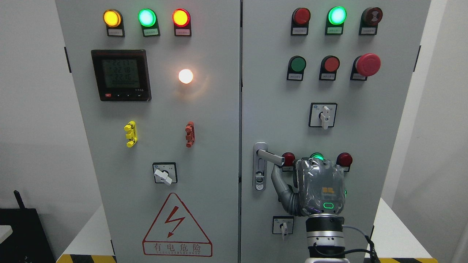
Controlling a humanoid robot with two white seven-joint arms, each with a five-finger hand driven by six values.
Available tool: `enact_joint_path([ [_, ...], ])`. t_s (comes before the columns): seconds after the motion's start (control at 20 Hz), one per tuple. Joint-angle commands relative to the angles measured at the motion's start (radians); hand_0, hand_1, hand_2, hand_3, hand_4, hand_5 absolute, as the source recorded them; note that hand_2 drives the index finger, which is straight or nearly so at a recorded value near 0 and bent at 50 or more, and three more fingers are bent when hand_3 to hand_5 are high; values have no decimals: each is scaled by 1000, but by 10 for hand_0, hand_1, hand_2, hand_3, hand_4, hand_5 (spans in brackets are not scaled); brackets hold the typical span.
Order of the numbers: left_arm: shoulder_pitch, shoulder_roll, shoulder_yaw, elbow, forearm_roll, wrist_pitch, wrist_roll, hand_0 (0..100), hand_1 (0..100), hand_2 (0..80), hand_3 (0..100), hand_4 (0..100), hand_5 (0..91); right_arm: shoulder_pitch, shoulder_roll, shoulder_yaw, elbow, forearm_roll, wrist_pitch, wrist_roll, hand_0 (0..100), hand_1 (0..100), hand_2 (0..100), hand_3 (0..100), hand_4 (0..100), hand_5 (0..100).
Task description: Release door handle
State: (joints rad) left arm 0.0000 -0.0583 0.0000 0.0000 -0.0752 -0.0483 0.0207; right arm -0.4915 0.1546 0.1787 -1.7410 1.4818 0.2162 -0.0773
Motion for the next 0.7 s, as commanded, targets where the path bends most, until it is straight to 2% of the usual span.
enact_joint_path([
  [0.0, -2, 0, 2, 9, 0, 1, -1, 120, 389, 0, 0, 0, 0, -1, 0, -1, 0, 0, 0, 1, 550, 103, 993, 1000, 1000, 989],
  [0.65, -3, 0, 2, 9, 0, 1, -1, 120, 389, 0, 0, 0, 0, -2, -1, -1, 0, -6, 0, -1, 551, 103, 992, 1000, 1000, 989],
])
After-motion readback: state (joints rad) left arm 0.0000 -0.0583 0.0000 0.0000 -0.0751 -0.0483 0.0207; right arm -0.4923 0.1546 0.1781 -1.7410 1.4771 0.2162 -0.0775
